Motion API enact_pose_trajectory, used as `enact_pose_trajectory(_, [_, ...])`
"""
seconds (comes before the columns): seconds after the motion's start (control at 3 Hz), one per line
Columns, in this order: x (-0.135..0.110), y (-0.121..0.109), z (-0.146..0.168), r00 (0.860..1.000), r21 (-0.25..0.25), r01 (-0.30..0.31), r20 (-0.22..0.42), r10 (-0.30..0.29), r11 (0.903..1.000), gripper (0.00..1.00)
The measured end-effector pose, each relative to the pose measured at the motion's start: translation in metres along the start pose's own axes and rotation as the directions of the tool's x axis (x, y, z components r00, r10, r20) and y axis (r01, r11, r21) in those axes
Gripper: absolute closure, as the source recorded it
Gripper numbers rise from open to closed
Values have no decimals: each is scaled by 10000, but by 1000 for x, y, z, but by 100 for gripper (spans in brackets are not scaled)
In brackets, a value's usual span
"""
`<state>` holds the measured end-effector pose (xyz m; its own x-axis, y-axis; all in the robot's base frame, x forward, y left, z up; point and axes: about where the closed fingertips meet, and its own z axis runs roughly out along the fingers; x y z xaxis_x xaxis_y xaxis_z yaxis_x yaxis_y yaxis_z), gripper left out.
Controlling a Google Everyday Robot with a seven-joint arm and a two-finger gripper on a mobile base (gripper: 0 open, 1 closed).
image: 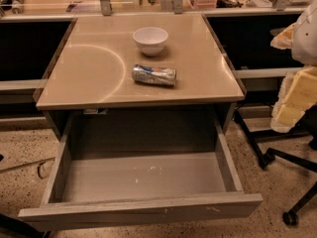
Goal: Place redbull can into top drawer
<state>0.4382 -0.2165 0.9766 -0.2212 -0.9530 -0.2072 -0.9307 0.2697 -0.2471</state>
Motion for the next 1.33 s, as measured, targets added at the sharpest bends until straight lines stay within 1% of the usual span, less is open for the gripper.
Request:
enact_pose_trajectory(0.33, [-3,-4,0,9999,88,41,148,-43,10000,0])
enact_pose_trajectory(0.67, [-18,-33,23,9984,115,231,513,-236,9997,0])
enact_pose_trajectory(1.0, [-46,-74,58,9921,72,564,1119,-569,9984,0])
enact_pose_trajectory(1.33, [-81,-109,105,9767,-293,1234,1804,-1162,9919,0])
